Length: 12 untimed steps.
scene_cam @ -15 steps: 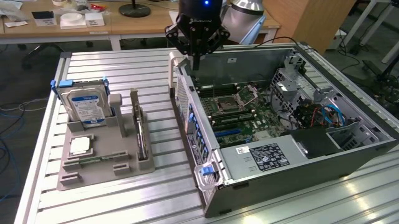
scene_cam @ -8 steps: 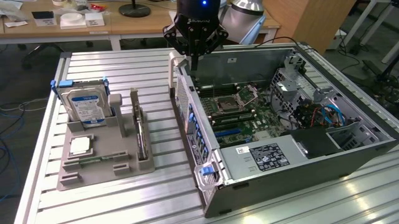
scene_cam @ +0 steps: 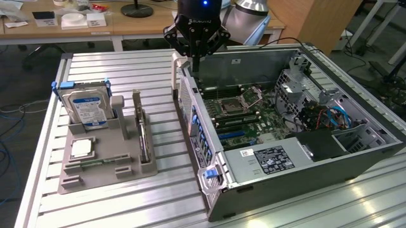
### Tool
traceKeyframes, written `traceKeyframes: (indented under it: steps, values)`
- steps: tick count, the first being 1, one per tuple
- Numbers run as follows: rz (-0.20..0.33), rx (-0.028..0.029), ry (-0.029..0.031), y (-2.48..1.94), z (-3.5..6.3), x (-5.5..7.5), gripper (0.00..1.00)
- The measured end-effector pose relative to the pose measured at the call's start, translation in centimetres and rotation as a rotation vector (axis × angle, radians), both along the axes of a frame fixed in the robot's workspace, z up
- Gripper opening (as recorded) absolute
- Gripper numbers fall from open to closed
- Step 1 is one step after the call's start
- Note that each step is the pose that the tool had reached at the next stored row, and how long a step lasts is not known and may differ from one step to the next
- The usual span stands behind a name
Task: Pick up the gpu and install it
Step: 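Reach for the gpu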
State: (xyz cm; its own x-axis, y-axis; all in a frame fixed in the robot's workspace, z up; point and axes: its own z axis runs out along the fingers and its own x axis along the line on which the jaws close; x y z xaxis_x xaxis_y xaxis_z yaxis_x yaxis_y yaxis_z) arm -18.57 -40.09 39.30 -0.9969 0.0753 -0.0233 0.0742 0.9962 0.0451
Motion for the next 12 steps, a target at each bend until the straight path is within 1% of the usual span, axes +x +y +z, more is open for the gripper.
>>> traceKeyframes:
  steps: [12]
  values:
    - [0.000,-0.0001,0.0001,-0.06,0.00,-0.69,0.11]
